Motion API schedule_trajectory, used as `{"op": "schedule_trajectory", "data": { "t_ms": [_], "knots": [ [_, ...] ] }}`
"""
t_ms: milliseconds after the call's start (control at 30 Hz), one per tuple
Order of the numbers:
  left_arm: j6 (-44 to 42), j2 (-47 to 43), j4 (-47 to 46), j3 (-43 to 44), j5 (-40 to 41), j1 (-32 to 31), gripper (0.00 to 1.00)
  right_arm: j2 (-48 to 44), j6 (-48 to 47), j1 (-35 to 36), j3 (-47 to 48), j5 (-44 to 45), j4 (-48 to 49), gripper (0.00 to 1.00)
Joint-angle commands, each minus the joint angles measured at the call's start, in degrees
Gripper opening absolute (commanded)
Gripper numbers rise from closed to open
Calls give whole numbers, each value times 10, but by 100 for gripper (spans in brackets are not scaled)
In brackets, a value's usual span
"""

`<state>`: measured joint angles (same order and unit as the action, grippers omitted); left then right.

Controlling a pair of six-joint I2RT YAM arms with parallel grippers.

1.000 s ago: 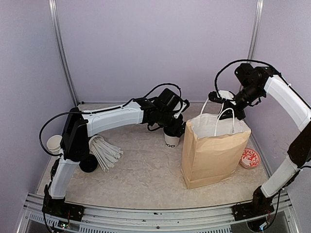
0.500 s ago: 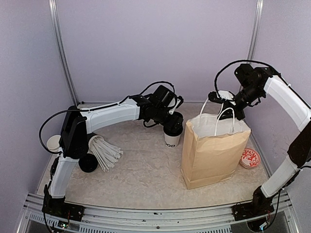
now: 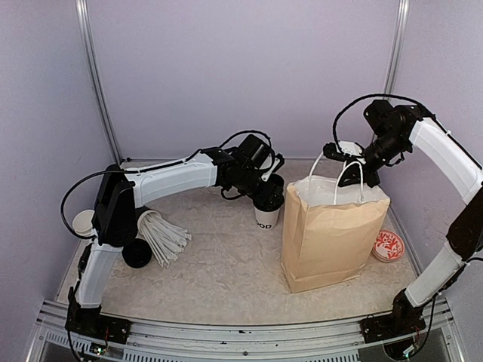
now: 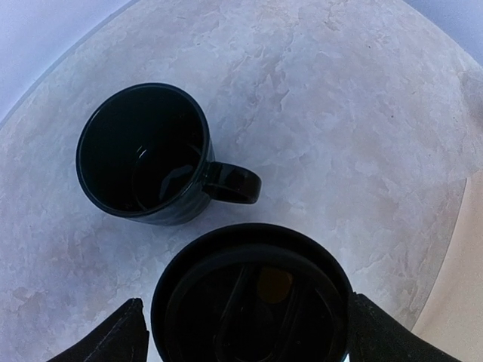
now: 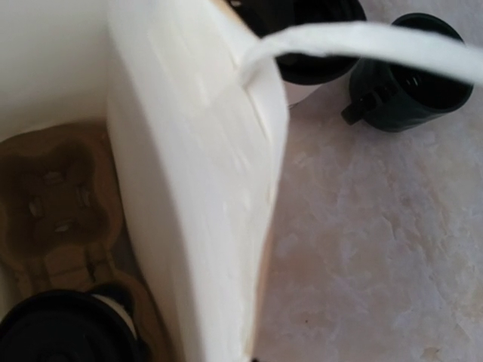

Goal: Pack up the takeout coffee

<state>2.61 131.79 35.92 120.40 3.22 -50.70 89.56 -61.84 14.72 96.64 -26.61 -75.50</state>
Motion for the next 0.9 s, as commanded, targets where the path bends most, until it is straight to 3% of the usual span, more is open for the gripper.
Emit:
{"op": "schedule_trajectory", "data": {
  "t_ms": [0, 200, 500, 867],
  "knots": [
    [3, 14, 23, 8, -7, 2, 84, 6, 6, -3, -15, 2, -34, 0],
    [6, -18, 47, -18, -2, -4, 75, 7, 9, -2, -17, -6, -34, 0],
    [20, -149, 67, -171, 21, -8, 68, 11, 27, 21, 0, -57, -33, 0],
    [48, -267, 67, -317, 25, -7, 67, 64, 110, 39, 100, -79, 24, 0]
  ]
}}
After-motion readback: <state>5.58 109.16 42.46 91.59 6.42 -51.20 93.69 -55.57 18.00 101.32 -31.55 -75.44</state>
